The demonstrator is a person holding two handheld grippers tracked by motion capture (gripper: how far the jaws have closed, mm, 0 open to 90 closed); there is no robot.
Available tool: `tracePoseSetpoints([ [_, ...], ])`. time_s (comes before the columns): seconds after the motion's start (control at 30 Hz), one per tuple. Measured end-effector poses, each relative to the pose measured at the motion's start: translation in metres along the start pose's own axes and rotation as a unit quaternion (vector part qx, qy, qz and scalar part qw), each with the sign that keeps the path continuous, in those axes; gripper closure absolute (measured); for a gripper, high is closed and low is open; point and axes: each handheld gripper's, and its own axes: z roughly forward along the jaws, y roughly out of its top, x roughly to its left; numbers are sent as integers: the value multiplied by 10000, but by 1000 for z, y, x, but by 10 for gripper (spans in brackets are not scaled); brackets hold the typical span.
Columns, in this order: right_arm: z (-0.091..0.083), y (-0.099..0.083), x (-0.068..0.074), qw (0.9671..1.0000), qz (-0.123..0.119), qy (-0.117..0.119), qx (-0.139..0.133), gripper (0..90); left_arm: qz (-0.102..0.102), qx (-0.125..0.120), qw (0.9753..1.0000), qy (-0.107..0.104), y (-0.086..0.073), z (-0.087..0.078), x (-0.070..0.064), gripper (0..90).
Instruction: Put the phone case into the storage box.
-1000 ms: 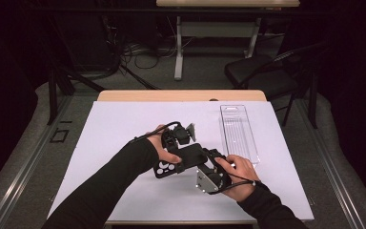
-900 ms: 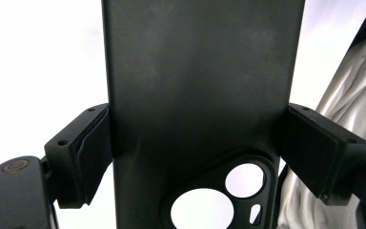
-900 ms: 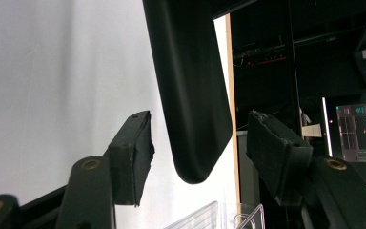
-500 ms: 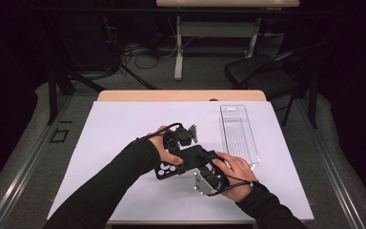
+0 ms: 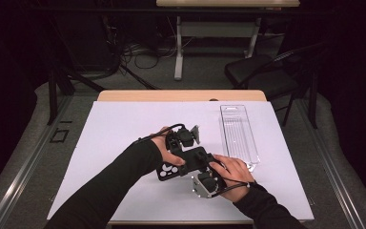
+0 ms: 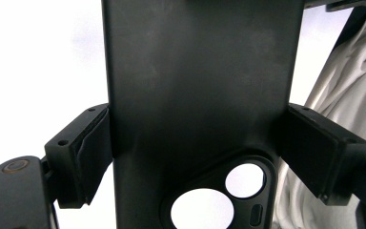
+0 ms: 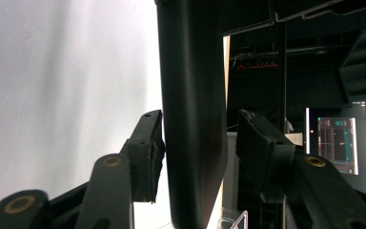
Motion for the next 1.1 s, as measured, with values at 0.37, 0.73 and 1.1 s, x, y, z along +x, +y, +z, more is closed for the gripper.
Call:
tracePoseSetpoints([
  [0.37,3,2,4,9996,-242,-146,23,619,-112,-20,9998,-157,1,2,3,153],
  [0.73,5,0,6,9989,-376,-277,94,645,-126,-11,9995,-273,2,2,3,153],
  [1.1,10,0,8,9973,-617,-375,144,677,-147,-28,9994,-325,2,2,3,153],
])
